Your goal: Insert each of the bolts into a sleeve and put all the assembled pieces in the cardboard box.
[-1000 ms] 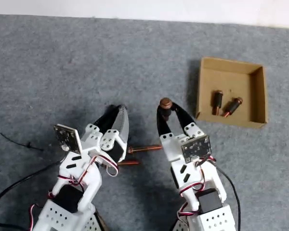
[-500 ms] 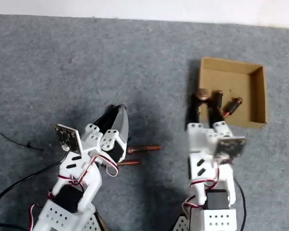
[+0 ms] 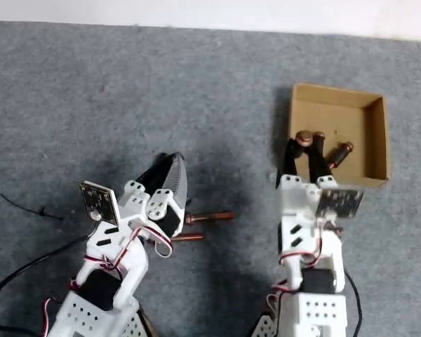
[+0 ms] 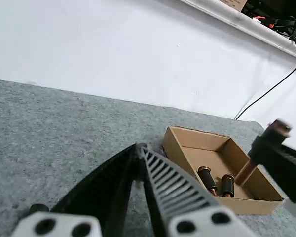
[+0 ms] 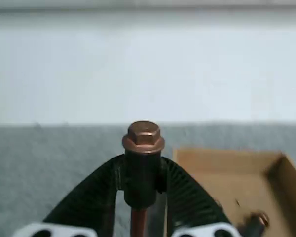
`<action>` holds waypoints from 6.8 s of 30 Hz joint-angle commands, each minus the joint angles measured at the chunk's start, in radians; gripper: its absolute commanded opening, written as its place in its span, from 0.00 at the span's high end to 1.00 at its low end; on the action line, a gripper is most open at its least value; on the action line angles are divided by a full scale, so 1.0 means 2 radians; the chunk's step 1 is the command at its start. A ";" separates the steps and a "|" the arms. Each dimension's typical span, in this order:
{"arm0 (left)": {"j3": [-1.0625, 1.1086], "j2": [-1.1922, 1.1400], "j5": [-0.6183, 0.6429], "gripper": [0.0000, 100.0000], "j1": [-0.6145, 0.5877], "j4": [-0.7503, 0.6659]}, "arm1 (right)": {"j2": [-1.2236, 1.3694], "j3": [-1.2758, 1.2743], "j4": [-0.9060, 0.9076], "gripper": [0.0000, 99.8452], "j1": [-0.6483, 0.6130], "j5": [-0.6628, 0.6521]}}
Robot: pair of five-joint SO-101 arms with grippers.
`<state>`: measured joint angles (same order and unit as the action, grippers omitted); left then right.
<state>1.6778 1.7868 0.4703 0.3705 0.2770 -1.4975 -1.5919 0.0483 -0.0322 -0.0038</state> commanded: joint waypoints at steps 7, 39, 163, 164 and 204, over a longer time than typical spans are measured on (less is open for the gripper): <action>0.010 -0.003 -0.005 0.99 -0.006 -0.002 | 0.391 0.245 -0.077 1.00 0.063 0.052; 0.010 0.000 -0.005 0.99 -0.016 -0.002 | 0.792 0.495 -0.072 0.80 0.106 0.161; 0.010 -0.004 -0.004 0.99 -0.268 -0.098 | 0.406 0.478 0.339 1.00 -0.182 0.135; 0.010 -0.004 -0.004 0.99 -0.264 -0.098 | 0.382 0.447 0.328 1.00 -0.170 0.135; -0.069 -0.004 -0.257 0.99 -0.065 0.096 | -0.170 -0.007 0.339 0.99 0.020 0.058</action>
<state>1.6609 1.7852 0.1128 0.1343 0.3122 -1.8182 -1.6164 0.7265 0.0000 0.1297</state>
